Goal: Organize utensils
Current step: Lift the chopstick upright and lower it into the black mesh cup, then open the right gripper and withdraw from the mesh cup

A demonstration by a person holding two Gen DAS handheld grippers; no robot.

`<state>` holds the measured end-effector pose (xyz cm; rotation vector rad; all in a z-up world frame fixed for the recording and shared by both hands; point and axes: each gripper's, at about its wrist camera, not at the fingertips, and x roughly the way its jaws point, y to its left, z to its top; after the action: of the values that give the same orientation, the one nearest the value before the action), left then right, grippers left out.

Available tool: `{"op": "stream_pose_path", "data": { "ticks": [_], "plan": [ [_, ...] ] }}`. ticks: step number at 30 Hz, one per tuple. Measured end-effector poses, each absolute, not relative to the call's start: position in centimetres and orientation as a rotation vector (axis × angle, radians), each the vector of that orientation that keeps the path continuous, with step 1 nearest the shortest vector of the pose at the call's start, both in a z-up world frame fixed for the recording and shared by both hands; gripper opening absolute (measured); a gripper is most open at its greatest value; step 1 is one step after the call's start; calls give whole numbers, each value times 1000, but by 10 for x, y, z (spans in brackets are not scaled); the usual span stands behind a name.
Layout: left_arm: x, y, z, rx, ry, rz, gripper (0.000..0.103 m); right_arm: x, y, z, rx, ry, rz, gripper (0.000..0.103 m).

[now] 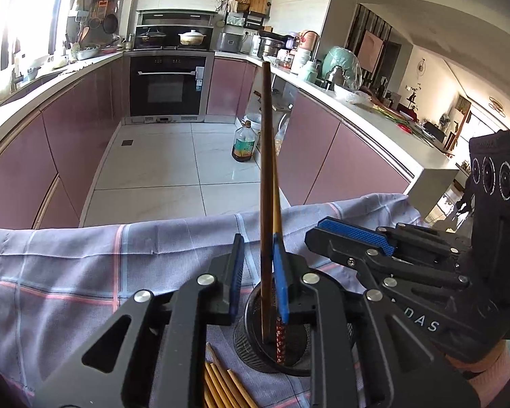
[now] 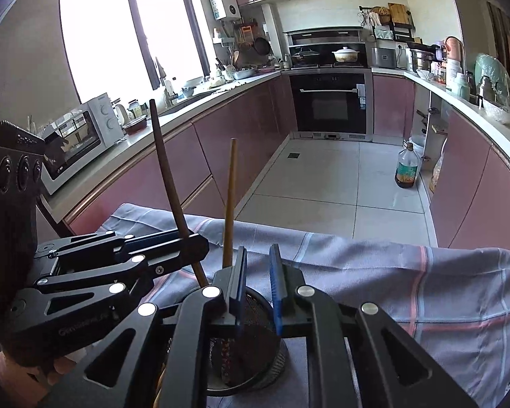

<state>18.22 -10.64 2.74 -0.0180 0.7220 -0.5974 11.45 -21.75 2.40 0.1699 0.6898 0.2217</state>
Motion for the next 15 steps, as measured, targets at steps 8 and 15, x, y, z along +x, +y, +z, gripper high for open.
{"op": "stream_pose_path", "data": {
  "ticks": [8, 15],
  "plan": [
    [158, -78, 29, -19, 658, -555, 34, 87, -218, 33, 166, 654, 252, 27],
    [123, -26, 16, -22, 648, -495, 35, 37, -197, 31, 123, 637, 372, 29]
  ]
}}
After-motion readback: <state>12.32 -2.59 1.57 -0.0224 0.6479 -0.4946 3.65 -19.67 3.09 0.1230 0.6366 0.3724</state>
